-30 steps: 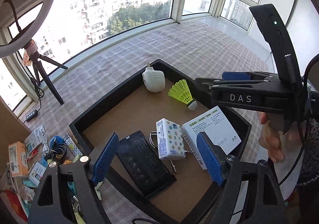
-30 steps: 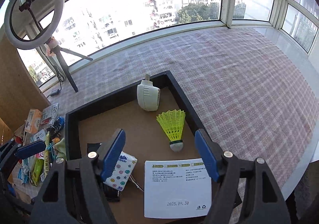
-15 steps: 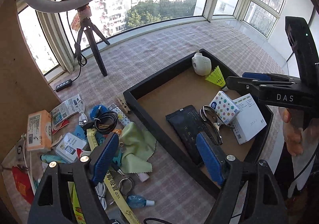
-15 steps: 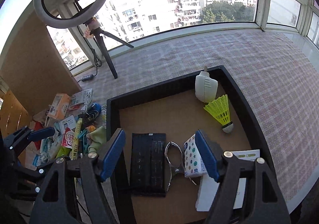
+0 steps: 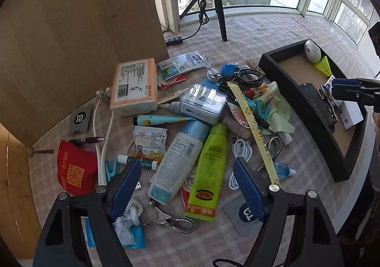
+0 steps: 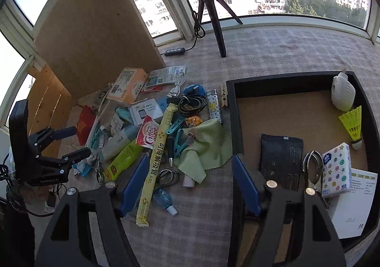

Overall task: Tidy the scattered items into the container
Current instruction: 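Grasp the yellow snack stick with the right gripper while the left gripper grasps the blue-capped bottle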

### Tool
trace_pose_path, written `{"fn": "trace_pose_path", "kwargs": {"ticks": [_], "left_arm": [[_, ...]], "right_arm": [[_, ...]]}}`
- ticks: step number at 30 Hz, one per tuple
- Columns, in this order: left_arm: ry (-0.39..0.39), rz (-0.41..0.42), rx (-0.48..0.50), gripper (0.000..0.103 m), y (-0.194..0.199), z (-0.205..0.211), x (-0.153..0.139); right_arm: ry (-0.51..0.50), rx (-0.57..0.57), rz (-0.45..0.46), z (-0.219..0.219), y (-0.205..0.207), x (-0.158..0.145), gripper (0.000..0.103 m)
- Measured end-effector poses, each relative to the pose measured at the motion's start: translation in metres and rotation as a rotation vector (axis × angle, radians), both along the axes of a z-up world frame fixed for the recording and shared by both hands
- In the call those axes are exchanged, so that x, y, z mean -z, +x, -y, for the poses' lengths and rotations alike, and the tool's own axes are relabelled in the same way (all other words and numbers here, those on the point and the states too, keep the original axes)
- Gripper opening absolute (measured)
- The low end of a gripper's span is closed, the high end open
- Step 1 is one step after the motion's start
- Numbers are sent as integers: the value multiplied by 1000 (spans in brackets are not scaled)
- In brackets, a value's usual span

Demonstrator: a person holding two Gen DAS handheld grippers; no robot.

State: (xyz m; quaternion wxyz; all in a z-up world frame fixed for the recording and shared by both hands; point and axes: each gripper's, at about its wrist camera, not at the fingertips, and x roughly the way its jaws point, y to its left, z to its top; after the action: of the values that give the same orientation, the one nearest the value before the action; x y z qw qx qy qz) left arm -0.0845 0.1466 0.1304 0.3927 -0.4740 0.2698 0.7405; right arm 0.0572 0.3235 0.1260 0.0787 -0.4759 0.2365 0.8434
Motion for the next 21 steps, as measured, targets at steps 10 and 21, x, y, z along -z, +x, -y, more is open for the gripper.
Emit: {"fn": "trace_pose_path", "kwargs": {"ticks": [10, 21], "left_arm": [[-86, 45, 51, 74, -28, 4, 45], [-145, 58, 170, 73, -31, -21, 74]], "right_arm": [[-112, -59, 95, 39, -46, 50, 57], [-177, -62, 177, 47, -71, 89, 50]]}}
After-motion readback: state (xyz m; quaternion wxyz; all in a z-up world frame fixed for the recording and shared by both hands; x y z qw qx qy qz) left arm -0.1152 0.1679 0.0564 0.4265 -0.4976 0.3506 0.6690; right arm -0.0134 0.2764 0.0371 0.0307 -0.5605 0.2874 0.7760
